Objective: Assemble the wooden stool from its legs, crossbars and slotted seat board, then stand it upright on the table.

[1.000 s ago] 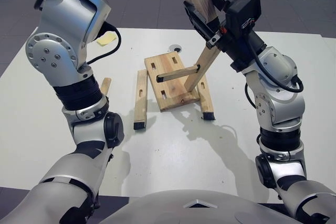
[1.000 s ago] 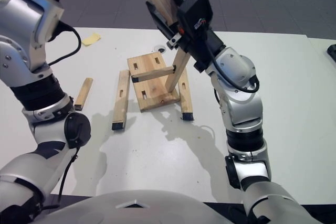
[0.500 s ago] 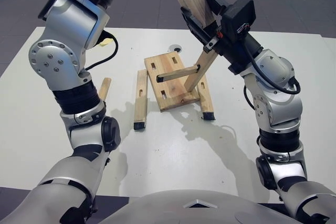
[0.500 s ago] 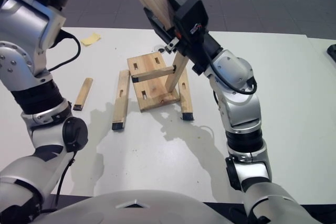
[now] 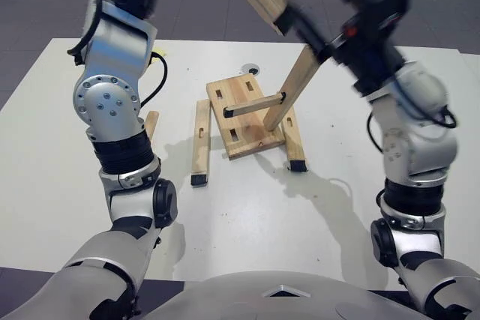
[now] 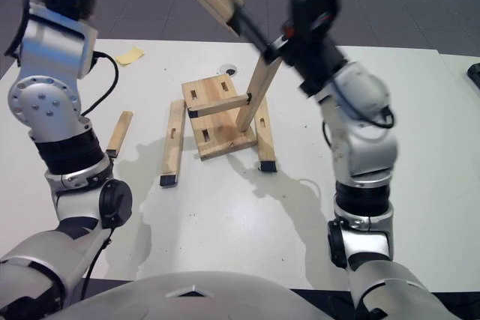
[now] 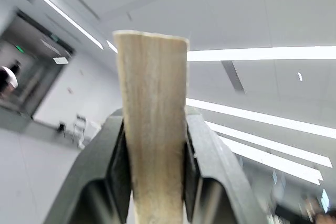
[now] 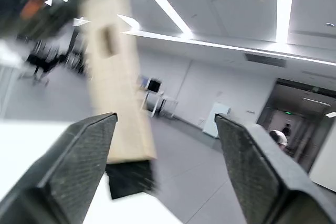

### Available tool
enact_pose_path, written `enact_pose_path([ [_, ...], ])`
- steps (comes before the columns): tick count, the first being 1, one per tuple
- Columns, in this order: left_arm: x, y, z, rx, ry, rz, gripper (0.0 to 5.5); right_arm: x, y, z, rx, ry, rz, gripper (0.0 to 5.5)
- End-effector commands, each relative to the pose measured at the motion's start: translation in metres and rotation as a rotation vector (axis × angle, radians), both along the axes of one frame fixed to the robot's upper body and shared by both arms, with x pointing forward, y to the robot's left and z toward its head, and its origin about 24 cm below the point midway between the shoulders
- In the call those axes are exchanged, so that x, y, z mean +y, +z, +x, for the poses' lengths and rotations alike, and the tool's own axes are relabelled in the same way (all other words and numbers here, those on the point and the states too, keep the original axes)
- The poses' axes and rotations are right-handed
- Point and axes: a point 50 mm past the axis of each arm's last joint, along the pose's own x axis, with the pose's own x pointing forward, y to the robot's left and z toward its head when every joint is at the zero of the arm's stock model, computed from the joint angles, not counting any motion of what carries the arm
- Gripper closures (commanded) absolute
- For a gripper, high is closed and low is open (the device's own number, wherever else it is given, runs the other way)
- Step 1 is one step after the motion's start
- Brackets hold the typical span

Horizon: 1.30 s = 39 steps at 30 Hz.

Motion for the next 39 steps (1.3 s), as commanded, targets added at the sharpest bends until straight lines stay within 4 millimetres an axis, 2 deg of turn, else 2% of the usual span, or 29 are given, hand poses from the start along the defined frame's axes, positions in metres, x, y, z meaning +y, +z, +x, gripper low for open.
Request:
enact_pose_path([
  [1,0.046,-0.013,-0.002,0.045,0.298,-0.037,4.48,-0.060,-0.005,0.027,0.142,-0.435,0.092,1.26],
  [3,0.057,-0.032,-0.006,0.113,0.445,0.107,4.48,-0.056,-0.038,0.037,0.252,-0.514,-0.136,0.87],
  [6,0.050,-0.068,-0.016,0.205,0.543,0.337,4.48,-0.044,-0.096,0.037,0.431,-0.458,-0.316,0.34],
  [8,0.039,-0.085,-0.024,0.252,0.535,0.366,4.48,-0.039,-0.126,0.029,0.515,-0.417,-0.394,0.10],
  [10,0.030,-0.097,-0.030,0.297,0.533,0.360,4.48,-0.036,-0.142,0.019,0.575,-0.371,-0.403,0.10],
  [15,0.021,-0.115,-0.039,0.394,0.541,0.345,4.48,-0.016,-0.155,-0.005,0.650,-0.236,-0.384,0.10],
  [21,0.016,-0.119,-0.041,0.431,0.513,0.340,4.48,-0.011,-0.166,0.001,0.672,-0.292,-0.443,0.10],
  [27,0.005,-0.115,-0.048,0.429,0.461,0.348,4.48,-0.004,-0.188,-0.004,0.732,-0.232,-0.539,0.10],
  [34,-0.006,-0.119,-0.054,0.457,0.417,0.354,4.48,0.003,-0.196,0.003,0.710,-0.228,-0.616,0.10],
  [39,-0.010,-0.120,-0.059,0.477,0.400,0.350,4.48,0.014,-0.201,0.000,0.720,-0.187,-0.649,0.10],
])
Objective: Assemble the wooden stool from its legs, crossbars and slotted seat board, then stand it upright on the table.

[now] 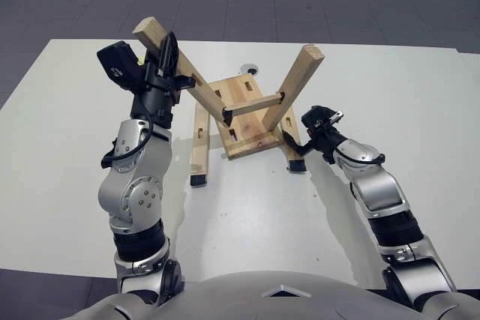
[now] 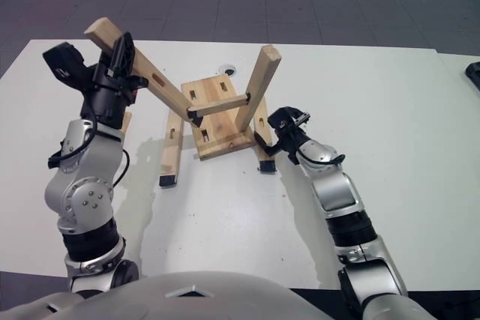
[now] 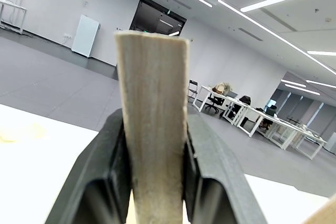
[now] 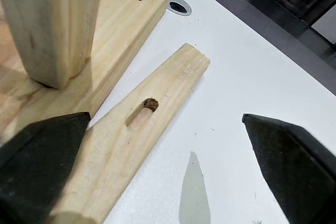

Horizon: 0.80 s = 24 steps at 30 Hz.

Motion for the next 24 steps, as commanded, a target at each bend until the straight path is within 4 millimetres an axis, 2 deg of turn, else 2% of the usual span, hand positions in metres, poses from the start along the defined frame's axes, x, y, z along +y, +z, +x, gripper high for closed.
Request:
enact_pose_path([
  [1,-0.005,0.000,-0.005,0.016,-0.008,-0.010,4.48,0.010,-0.004,-0.003,0.031,0.044,-0.013,0.10],
  [6,-0.009,-0.003,-0.008,0.035,-0.009,-0.007,4.48,0.014,0.003,-0.006,0.020,0.073,-0.014,0.10],
  [12,-0.008,-0.009,-0.005,0.045,0.040,0.011,4.48,0.008,0.011,0.001,-0.012,0.043,-0.033,0.10],
  [24,-0.016,-0.043,-0.007,0.099,0.086,0.070,4.48,0.018,0.004,0.000,0.022,0.041,-0.001,0.10],
])
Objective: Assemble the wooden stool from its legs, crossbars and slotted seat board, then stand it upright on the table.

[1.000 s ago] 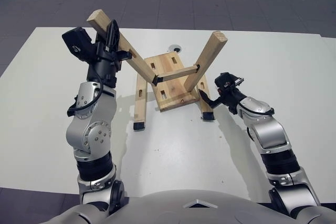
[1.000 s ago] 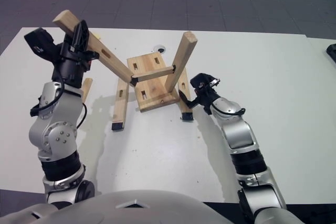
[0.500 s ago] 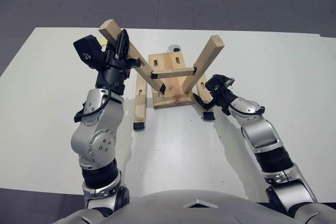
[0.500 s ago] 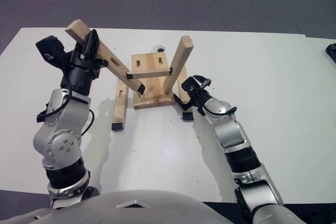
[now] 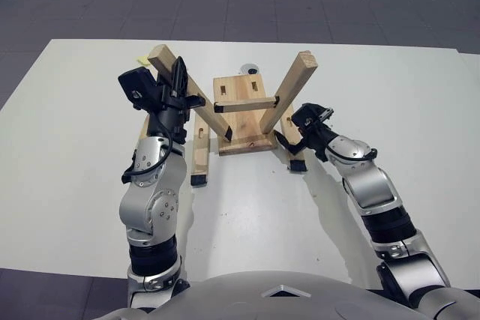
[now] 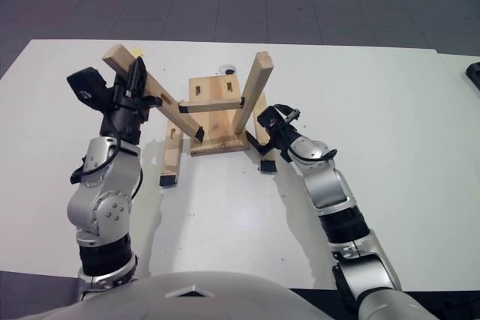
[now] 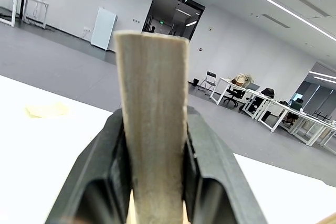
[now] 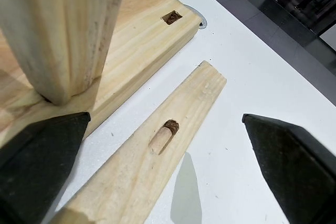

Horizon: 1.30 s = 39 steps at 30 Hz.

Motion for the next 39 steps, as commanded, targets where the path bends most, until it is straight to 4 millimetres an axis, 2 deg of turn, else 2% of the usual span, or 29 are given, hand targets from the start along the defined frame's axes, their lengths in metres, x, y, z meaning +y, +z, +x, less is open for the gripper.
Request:
enact_pose_path([
  [1,-0.003,-0.019,0.000,0.066,0.020,0.016,4.48,0.005,-0.003,-0.001,0.023,0.002,0.009,0.10],
  [8,0.000,-0.016,-0.001,0.038,0.091,-0.051,4.48,0.005,-0.010,-0.007,0.072,0.014,-0.014,0.10],
  [14,-0.006,-0.005,0.000,-0.008,0.055,-0.114,4.48,0.005,-0.015,-0.010,0.100,0.020,-0.030,0.10],
  [24,0.001,0.007,0.008,-0.083,0.059,-0.144,4.48,0.005,-0.016,-0.006,0.099,0.015,-0.026,0.10],
  [39,0.003,-0.026,0.016,-0.034,0.107,-0.050,4.48,0.004,-0.010,0.003,0.079,0.032,-0.030,0.10],
])
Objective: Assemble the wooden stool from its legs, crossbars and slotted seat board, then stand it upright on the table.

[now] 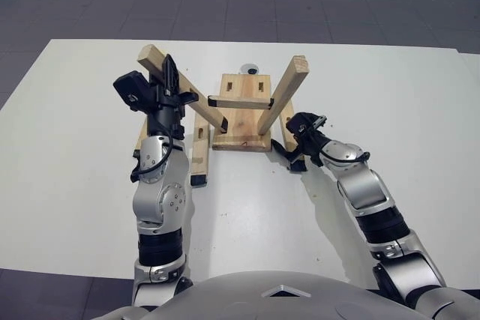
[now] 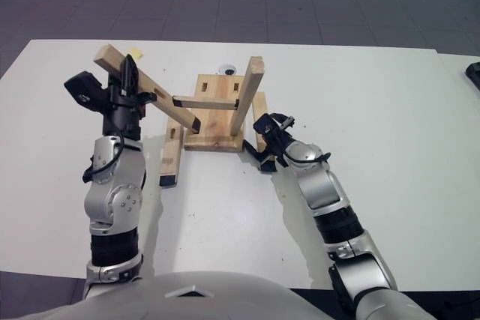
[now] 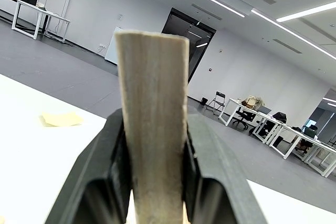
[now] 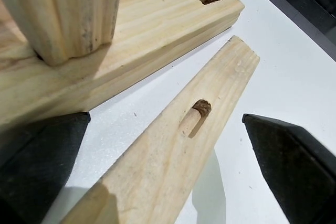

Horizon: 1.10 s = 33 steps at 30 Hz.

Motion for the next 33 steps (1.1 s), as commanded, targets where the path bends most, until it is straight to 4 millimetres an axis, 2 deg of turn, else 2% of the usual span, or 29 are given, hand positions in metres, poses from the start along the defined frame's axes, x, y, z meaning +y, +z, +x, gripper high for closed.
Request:
enact_pose_path([
  [1,-0.005,-0.013,0.000,0.035,0.010,0.018,4.48,-0.001,0.006,0.005,-0.014,0.009,-0.006,0.10],
  [4,-0.007,-0.017,-0.002,0.044,-0.004,0.060,4.48,-0.005,0.018,0.011,-0.088,-0.031,0.010,0.10],
  [7,-0.010,-0.022,0.000,0.073,-0.037,0.120,4.48,-0.006,0.039,0.018,-0.204,-0.109,0.078,0.10],
  [12,-0.015,-0.040,0.001,0.140,-0.090,0.182,4.48,-0.017,0.091,0.032,-0.491,-0.322,0.197,0.10],
  [15,-0.014,-0.048,0.000,0.168,-0.112,0.231,4.48,-0.018,0.126,0.030,-0.639,-0.364,0.299,0.10],
  [20,-0.010,-0.057,-0.001,0.209,-0.111,0.274,4.48,0.001,0.171,0.016,-0.791,-0.280,0.446,0.10],
  [26,-0.013,-0.068,-0.006,0.249,-0.121,0.293,4.48,0.025,0.191,0.001,-0.807,-0.134,0.520,0.10],
  [33,-0.014,-0.076,-0.013,0.263,-0.110,0.325,4.48,0.056,0.188,-0.006,-0.726,0.022,0.516,0.10],
])
